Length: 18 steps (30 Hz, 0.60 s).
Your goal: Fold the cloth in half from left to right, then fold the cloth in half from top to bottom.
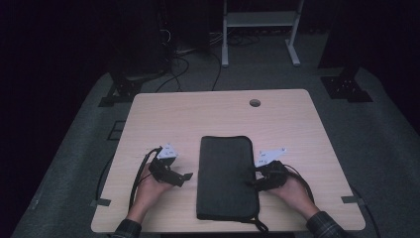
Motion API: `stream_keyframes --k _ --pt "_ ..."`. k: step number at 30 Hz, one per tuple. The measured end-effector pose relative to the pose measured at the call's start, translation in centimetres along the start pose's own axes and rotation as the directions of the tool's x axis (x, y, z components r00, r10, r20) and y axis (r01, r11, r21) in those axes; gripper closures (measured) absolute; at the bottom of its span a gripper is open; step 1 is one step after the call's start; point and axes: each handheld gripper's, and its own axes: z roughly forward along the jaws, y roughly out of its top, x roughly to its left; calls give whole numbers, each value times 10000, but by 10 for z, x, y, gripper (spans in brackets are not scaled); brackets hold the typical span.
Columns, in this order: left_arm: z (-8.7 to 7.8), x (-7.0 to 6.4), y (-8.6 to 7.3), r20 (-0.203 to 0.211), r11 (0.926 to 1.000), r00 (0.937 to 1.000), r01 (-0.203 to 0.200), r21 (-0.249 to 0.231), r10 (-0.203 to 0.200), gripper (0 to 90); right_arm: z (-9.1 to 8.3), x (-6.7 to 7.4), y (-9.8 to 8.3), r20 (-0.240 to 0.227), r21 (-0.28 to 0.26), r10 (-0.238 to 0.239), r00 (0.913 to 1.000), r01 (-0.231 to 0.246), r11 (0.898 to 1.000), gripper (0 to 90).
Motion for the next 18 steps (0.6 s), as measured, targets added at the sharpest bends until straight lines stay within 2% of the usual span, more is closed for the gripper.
stream_keyframes --k 2,3,5,6,9,11,13,15,16,17,18 --pt "4 3 7 54 10000 10000 -39 -22 40 0 0 -12 7 161 -259 201 9997 -197 9995 438" --pt "7 5 11 81 10000 10000 -48 -35 48 0 0 -12 7 161 -259 201 9997 -197 9995 438" --pt "11 7 19 81 9999 9999 -81 -150 82 0 2 -21 12 197 -322 317 9993 -310 9990 437" --pt "14 10 26 108 9996 9998 -149 -234 151 0 3 -28 15 215 -553 455 9987 -442 9975 434" --pt "18 12 32 137 9993 9997 -203 -311 208 0 5 -35 18 338 -518 513 9981 -495 9974 426" --pt "22 15 38 147 9989 9995 -286 -384 292 0 7 -45 21 375 -687 761 9964 -734 9949 416" --pt "27 17 43 242 9989 9994 -225 -421 235 0 9 -47 23 530 -617 747 9958 -714 9955 415" --pt "32 21 49 317 9989 9991 -277 -390 289 0 9 -55 25 682 -913 928 9933 -864 9921 420" --pt "35 22 52 345 9987 9991 -246 -452 262 0 10 -62 27 734 -839 1013 9921 -951 9919 415" --pt "37 24 55 381 9984 9989 -261 -495 280 0 10 -62 27 734 -839 1013 9921 -951 9919 415" --pt "43 27 61 360 9978 9985 -388 -534 407 46 11 -69 30 926 -947 1110 9895 -1022 9902 418"
